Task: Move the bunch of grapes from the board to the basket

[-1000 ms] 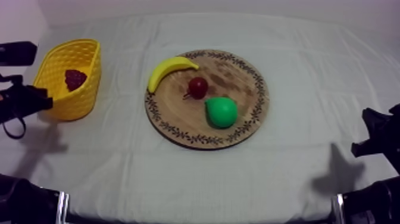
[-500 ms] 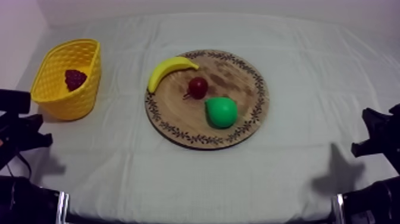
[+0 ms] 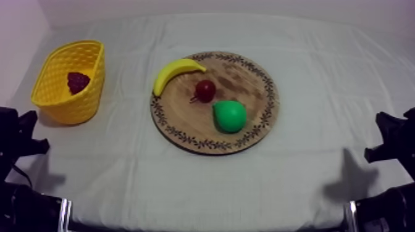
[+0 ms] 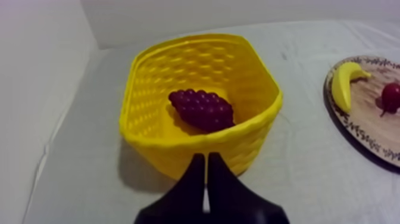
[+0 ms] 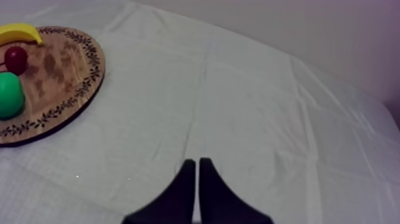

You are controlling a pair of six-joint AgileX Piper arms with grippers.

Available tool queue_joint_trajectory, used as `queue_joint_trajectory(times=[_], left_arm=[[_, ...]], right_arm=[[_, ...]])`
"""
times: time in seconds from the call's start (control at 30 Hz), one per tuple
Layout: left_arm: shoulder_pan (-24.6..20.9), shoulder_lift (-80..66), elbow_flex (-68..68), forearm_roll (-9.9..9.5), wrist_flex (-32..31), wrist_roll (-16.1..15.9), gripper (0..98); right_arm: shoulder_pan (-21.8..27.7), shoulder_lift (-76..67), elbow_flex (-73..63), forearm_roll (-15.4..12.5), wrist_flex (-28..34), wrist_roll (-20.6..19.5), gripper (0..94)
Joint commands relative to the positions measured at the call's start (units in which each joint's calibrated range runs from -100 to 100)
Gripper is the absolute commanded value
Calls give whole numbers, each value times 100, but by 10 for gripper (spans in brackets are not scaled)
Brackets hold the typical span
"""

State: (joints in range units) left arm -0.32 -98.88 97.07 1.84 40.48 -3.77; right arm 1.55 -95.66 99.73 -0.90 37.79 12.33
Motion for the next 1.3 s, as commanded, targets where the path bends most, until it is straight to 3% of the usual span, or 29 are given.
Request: queue_joint_trajectory(times=[0.0,0.47,1.27], left_arm=[[7,-50,10,-60,-23,87,0],[12,-95,8,-193,21,257,0],[75,-95,-8,-244,84,135,0]], right_arm=[[-2,-1,4,0,4,1,2],[-2,-1,4,0,4,1,2],[-2,-1,4,0,4,1,2]])
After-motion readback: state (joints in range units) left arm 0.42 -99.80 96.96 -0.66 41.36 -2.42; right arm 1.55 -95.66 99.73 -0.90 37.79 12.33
